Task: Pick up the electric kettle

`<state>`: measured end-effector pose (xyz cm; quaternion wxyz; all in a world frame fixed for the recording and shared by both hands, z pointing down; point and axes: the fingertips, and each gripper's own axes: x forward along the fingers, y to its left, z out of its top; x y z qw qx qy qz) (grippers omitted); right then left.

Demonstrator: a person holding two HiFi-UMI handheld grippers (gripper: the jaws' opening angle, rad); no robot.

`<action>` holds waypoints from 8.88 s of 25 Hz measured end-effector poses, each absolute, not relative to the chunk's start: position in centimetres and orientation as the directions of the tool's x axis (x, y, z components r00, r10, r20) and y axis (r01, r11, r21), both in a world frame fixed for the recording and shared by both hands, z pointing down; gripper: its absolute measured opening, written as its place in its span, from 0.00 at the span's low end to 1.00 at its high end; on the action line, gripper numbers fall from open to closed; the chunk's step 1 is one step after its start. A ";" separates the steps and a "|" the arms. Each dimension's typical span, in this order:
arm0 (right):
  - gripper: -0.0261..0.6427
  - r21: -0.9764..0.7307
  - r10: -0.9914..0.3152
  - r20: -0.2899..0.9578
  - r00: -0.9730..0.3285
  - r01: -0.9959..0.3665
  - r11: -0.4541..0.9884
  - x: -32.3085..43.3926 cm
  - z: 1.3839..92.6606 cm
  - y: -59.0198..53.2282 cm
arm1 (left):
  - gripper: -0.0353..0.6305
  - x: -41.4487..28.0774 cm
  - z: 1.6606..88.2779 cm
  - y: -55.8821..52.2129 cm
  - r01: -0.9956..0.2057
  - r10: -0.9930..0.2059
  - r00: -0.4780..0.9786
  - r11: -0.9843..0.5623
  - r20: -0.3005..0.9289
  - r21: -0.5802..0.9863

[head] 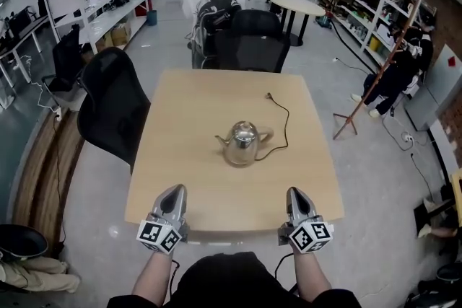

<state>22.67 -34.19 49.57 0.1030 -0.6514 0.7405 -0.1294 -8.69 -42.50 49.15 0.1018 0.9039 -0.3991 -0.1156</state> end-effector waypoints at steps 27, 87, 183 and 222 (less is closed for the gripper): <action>0.04 -0.199 -0.977 0.149 -0.155 -0.972 0.124 24.2 53.0 -41.2 | 0.05 -5.2 54.3 -47.1 -0.735 -0.754 0.656 -0.628 0.034 0.254; 0.28 -0.178 -0.893 0.391 -0.222 -0.970 0.163 23.7 61.9 -53.1 | 0.24 2.9 57.6 -54.6 -0.699 -0.826 0.556 -0.406 0.091 0.588; 0.17 -0.204 -0.981 0.168 -0.098 -0.977 0.063 23.7 51.6 -19.6 | 0.18 4.2 47.6 -24.9 -0.546 -0.725 0.676 -0.612 -0.131 0.572; 0.17 -0.243 -0.978 0.149 -0.145 -0.964 0.105 17.4 49.5 -19.3 | 0.18 -2.1 44.5 -23.8 -0.581 -0.743 0.656 -0.609 -0.132 0.540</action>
